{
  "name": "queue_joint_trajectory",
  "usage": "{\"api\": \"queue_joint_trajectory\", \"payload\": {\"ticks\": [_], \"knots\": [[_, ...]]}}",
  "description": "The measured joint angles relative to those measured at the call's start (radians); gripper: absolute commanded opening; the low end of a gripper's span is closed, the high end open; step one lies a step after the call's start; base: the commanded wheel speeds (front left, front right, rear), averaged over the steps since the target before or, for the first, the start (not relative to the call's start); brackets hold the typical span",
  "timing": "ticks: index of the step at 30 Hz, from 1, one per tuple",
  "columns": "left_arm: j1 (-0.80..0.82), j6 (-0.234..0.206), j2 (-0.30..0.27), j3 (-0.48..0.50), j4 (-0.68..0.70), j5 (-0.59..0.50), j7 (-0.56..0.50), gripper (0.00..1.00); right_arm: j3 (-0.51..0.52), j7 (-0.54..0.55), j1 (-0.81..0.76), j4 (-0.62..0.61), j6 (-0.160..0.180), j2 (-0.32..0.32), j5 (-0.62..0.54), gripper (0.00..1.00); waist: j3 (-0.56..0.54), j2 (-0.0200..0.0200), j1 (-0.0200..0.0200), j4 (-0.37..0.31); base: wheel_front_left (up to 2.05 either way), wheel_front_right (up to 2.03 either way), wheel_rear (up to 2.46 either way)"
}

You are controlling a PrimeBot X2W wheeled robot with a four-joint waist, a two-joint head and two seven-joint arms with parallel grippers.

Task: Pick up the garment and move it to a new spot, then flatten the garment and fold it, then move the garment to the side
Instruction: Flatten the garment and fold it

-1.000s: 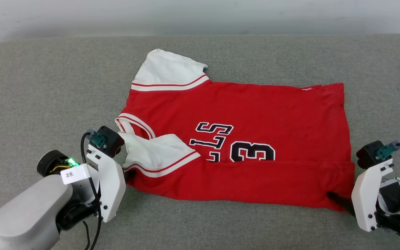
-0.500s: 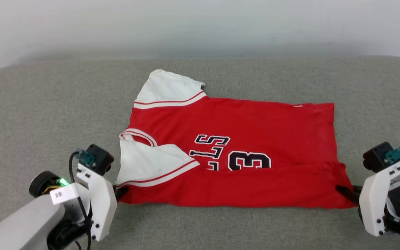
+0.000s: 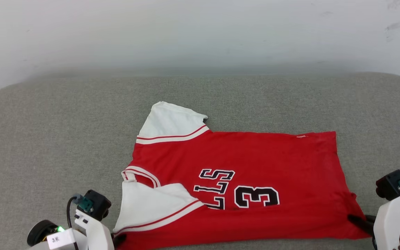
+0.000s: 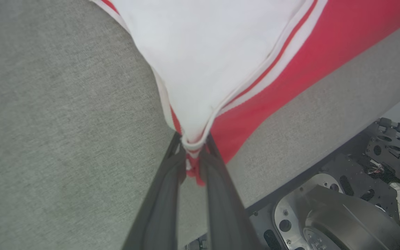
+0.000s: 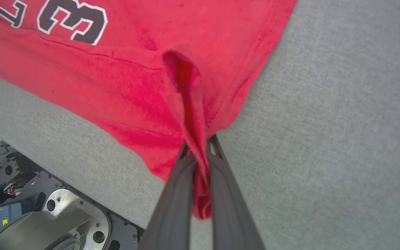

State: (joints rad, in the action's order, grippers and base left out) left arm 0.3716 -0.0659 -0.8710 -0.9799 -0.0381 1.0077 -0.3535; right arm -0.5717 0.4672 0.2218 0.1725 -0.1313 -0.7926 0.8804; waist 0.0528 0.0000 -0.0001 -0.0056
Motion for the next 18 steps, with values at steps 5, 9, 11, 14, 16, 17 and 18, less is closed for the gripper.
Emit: {"api": "queue_joint_trajectory", "payload": {"ticks": [5,9,11,14,16,17,18], "knots": [[-0.041,-0.008,0.005,-0.014,-0.006,0.022,0.000,0.00,0.011,0.025,-0.060,0.007,0.000,0.017,-0.002,0.00,0.007,0.0000,0.0000,0.005,0.00,0.00,0.00],[-0.052,-0.004,0.023,-0.015,-0.048,0.036,0.009,0.00,0.019,0.026,-0.083,0.045,0.000,0.050,-0.006,0.00,0.019,0.0000,0.0001,0.009,0.00,0.00,0.00],[-0.055,0.002,0.029,-0.021,-0.071,0.033,0.012,0.00,0.019,0.016,-0.085,0.068,0.000,0.060,-0.026,0.00,0.023,0.0000,0.0001,0.012,0.00,0.00,0.00],[-0.055,0.004,0.037,-0.018,-0.095,0.027,0.032,0.76,0.021,-0.014,-0.095,0.088,0.000,0.086,-0.038,1.00,0.022,0.0000,0.0002,0.015,0.00,0.00,0.00],[-0.055,0.003,0.038,-0.007,-0.098,0.024,0.063,1.00,0.029,-0.048,-0.101,0.088,0.000,0.092,-0.045,1.00,0.017,0.0000,0.0001,0.016,0.00,0.00,0.00],[-0.055,0.000,0.037,-0.003,-0.098,0.021,0.073,1.00,0.038,-0.067,-0.101,0.087,0.000,0.092,-0.049,1.00,0.013,0.0000,0.0001,0.016,0.00,0.00,0.00],[-0.055,-0.001,0.035,-0.001,-0.096,0.016,0.082,1.00,0.046,-0.085,-0.101,0.085,0.000,0.092,-0.054,1.00,0.009,0.0000,0.0001,0.016,0.00,0.00,0.00]]}}
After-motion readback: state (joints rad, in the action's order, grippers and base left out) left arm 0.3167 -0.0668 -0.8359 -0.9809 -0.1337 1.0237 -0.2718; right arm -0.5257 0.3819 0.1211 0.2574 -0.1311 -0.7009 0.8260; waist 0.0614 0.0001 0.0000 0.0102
